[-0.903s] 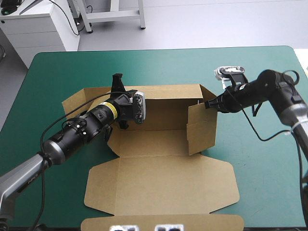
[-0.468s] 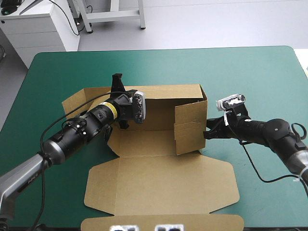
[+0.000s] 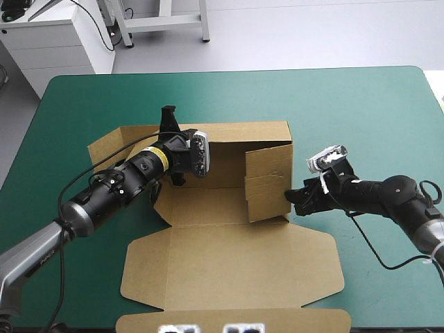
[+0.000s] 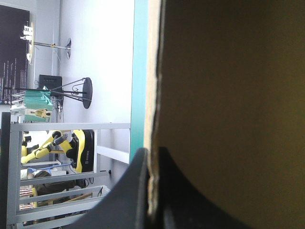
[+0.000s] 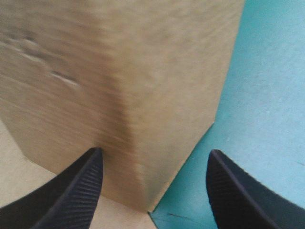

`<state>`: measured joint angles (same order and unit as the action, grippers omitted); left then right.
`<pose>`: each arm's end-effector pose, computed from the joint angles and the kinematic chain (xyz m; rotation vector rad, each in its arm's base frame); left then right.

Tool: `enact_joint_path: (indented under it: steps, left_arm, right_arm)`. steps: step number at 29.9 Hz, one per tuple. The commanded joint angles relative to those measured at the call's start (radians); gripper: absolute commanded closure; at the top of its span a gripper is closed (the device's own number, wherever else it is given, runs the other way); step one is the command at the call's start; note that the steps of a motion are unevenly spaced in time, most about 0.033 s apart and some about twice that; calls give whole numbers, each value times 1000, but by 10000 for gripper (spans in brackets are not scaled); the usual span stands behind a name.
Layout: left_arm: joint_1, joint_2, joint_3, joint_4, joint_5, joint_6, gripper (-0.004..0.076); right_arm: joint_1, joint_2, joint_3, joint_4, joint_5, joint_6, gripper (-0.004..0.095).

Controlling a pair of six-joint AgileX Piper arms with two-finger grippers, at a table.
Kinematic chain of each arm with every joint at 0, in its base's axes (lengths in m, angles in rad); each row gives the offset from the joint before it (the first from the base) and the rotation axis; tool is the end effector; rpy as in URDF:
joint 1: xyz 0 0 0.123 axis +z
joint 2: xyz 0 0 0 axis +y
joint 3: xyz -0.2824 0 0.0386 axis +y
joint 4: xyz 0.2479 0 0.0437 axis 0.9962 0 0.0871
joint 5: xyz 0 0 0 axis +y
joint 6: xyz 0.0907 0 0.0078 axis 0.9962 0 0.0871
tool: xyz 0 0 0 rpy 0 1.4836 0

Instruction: Fold the box

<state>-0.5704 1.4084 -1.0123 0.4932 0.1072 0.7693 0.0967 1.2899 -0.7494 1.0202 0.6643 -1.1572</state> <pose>0.2732 -0.1697 0.3168 1.5708 1.2503 0.4961 0.2396 0.0714 0.2571 -0.6449 2.2383 0.5884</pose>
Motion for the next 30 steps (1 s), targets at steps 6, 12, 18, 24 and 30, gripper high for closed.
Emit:
enact_joint_path:
  steps: [6,12,18,24,30]
  left_arm:
    - [-3,-32,-26,-12,-71,-20,732]
    - [-64,-32,-26,80,-29,-8,733]
    - [-92,-32,-26,93,-27,-24,733]
    - [-90,-32,-26,300,13,-232,733]
    - [-90,-32,-26,904,125,-832,733]
  right_arm:
    - [-3,-61,-25,44,49,-38,291]
    - [-3,-59,-86,48,-4,-82,268]
    - [-3,-59,-164,31,42,-80,249]
    - [-3,-57,-147,-36,26,-44,249]
    - [40,-13,-149,-35,-28,-41,247]
